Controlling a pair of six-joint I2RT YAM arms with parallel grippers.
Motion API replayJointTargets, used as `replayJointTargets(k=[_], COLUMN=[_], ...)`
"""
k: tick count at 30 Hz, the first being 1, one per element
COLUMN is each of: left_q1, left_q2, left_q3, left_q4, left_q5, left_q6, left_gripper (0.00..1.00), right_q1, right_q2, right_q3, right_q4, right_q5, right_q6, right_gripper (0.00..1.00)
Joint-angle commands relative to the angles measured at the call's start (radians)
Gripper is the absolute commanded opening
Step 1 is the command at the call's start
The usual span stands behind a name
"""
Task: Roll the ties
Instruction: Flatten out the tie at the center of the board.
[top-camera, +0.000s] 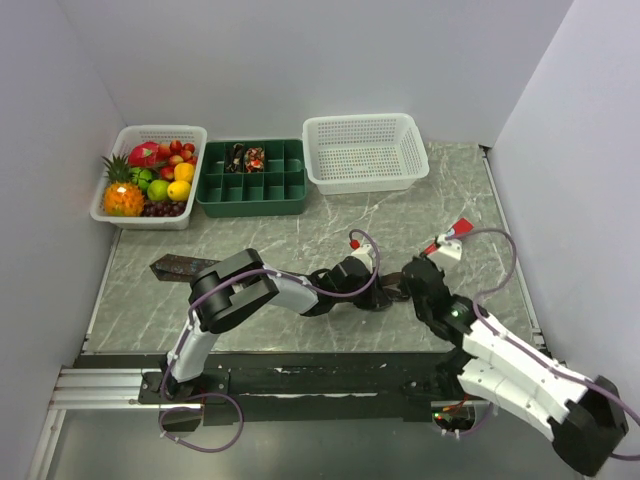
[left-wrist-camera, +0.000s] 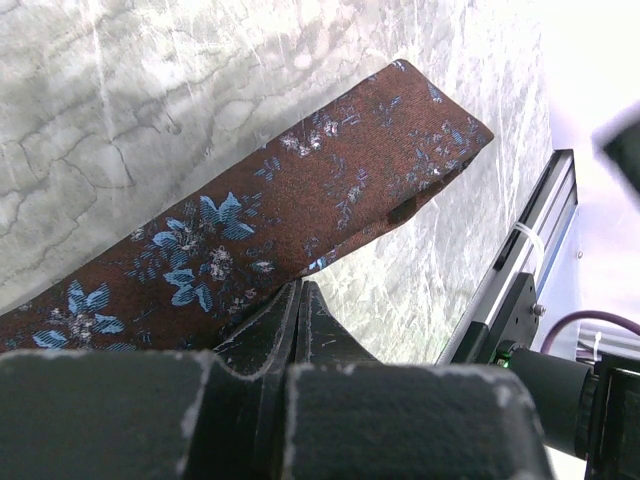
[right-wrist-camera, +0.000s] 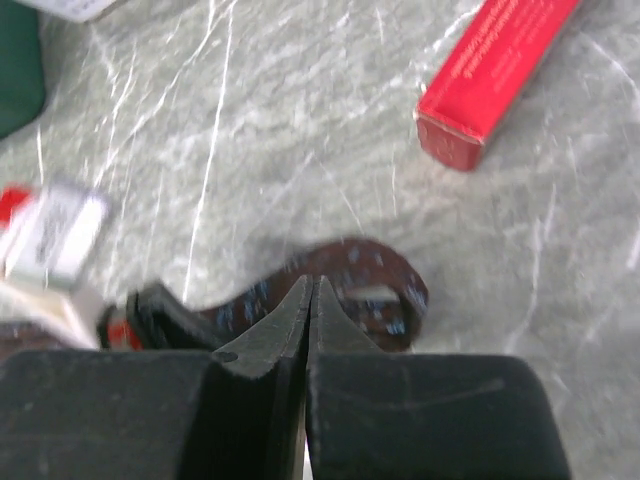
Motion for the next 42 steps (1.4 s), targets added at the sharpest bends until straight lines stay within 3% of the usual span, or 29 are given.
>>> replayJointTargets(k=[1, 5, 11, 18, 35, 42], left_q1=[0.001, 0.001, 0.017, 0.044, 0.056, 0.062], left_q2=[0.022, 0.021, 0.036, 0.033, 0.036, 0.048], left_q3=[-0.016, -0.013, 0.022, 0.016, 0.034, 0.050], left_q4=[0.015, -0.002, -0.053, -0.043, -0.054, -0.068], left_q5=[-0.040, -0.065, -0.076, -0.072, -0.077, -0.086], left_q6=[-0.006, -0.003, 0.005, 0.011, 0.013, 0.008], left_gripper=[0.01, 0.01, 0.01, 0.01, 0.01, 0.01], right_q1=[-0.120, -0.200, -0.254, -0.280, -0.323, -0.320], right_q2=[0.128, 0.274, 0.325, 0.325, 0.414, 0.373], right_q3=[0.087, 0.148, 0.190, 0.104, 0.131, 0.081], right_q4=[0.187, 0.178, 0.089, 0.041, -0.014, -0.064], right_q5=[-0.140, -0.273, -0.379, -0.397, -0.474, -0.450], right_q6=[-0.056, -0.068, -0.122, -0.122, -0.043, 0.035], right_gripper=[0.00, 0.00, 0.00, 0.00, 0.00, 0.00])
